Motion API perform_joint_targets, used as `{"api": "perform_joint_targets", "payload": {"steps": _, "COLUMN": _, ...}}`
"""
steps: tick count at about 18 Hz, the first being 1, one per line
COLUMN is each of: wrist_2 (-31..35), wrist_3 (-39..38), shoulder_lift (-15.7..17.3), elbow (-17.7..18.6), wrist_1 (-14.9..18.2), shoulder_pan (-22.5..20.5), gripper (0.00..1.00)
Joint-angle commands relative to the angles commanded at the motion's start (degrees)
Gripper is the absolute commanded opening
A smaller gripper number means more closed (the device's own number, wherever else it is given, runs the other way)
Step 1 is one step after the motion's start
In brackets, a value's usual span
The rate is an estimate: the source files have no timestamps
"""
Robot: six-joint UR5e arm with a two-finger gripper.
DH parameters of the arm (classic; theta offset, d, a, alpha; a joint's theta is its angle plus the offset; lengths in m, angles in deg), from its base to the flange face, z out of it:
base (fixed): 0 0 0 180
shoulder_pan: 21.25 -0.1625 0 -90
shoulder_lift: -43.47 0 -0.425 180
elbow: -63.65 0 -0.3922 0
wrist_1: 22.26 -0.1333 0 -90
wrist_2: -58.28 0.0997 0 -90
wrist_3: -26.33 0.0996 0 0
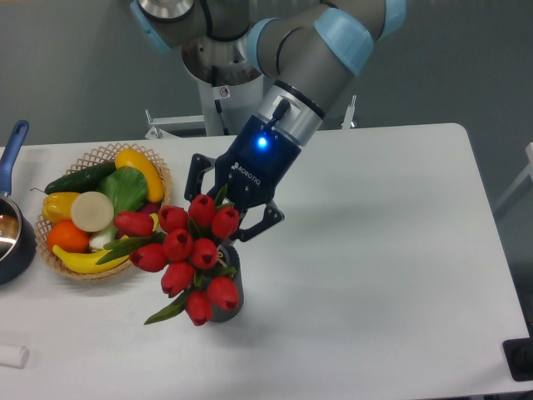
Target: Pick up the flowers from the vase
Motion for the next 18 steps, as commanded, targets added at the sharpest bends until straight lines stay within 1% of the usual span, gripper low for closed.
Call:
{"api": "perform_joint_targets", "payload": {"steps": 2, "wrist_2": 0.0, "wrist_3": 1.1, "shoulder_lift": 0.0, "elbow": 1.0, "wrist_1": 0.0, "shoulder_pan": 0.0, "gripper": 0.43}}
{"api": "perform_joint_targets", "payload": {"steps": 6, "wrist_2": 0.0, "wrist_3": 1.8, "shoulder_lift": 0.1, "elbow": 1.2, "wrist_1": -0.1, "shoulder_pan": -0.2, "gripper": 0.43}}
{"api": "perform_joint_targets", "payload": {"steps": 12, "wrist_2": -0.2, "wrist_3": 0.7, "shoulder_lift": 1.0, "elbow": -2.1, "wrist_1": 0.0, "shoulder_pan": -0.7, "gripper": 0.43}}
{"api": "perform_joint_targets", "payload": {"steps": 18, "wrist_2": -0.3, "wrist_3": -5.4, "shoulder_lift": 1.1, "elbow": -7.1, "wrist_1": 0.0, "shoulder_pan": -1.1, "gripper": 0.43}}
